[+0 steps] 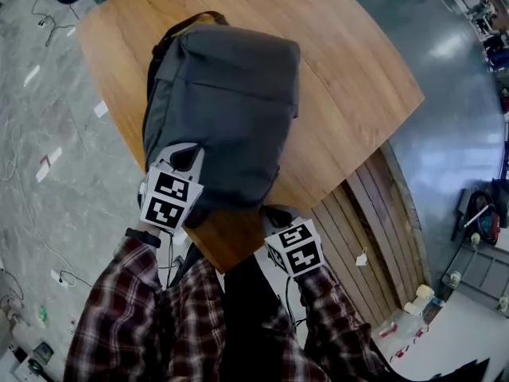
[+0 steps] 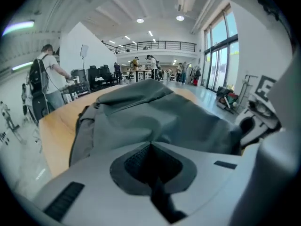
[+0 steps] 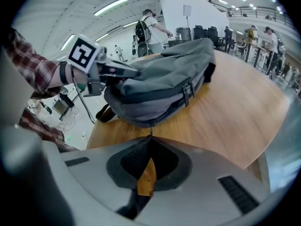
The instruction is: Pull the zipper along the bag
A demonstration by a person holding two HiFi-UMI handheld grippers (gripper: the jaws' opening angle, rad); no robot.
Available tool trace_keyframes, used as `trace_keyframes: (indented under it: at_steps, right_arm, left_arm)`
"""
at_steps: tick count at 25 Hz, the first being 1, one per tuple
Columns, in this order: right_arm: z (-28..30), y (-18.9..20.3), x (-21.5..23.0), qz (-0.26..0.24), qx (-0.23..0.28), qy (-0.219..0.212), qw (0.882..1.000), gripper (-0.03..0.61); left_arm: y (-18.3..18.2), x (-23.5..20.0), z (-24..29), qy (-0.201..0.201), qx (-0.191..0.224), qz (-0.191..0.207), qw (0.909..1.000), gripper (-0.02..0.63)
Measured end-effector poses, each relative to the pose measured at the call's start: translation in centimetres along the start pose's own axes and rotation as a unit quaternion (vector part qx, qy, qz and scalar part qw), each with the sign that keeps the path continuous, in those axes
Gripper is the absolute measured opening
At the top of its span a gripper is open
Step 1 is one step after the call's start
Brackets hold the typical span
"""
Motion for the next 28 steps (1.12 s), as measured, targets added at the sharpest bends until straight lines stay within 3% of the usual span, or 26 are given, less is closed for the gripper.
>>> trace_keyframes:
  at_steps: [3,6,9,13,19,28]
  right_arm:
    - [0.6,0.1,-2.8,0.023,0.005,-0.023,0.999,0.008]
    - [1.4,-0.6,-5.5,0.041,0.016,-0.049,0.998,0.008]
    - [2.3,-1.6,-8.0,0.041,0.026,-0.068,0.996,0.008]
    - [2.8,-2.1,-9.2,0.01,0.019,-0.063,0.998,0.008]
    - [2.5,-1.7,-7.7,-0.099,-0.002,-0.019,0.995,0.009]
    - [2.1,-2.3,-1.4,-0.157,-0.019,0.039,0.987,0.014]
  left_arm:
    - [-2.8,-0.5,-0.5,-0.04,0.012,-0.04,0.9983,0.009]
    - [-5.9,2.1,-2.4,0.011,0.053,-0.112,0.9923,0.009]
    - [-5.4,5.2,-2.6,0.063,0.042,-0.136,0.9878,0.009]
    - [-0.7,5.9,-1.0,0.071,0.008,-0.114,0.9909,0.009]
    - [1.1,7.9,0.7,0.055,-0.02,0.007,0.9983,0.009]
    - [1.3,8.4,0.0,0.089,-0.008,0.019,0.9958,0.009]
Point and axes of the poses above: the fingertips, and each gripper's own axes: z forward along the fingers, x to its right, y out of its underside, the point moved 2 cm from there along -z, backward along the fingers, and after that the axes turned 4 degrees about -x, right-handed, at the moved point
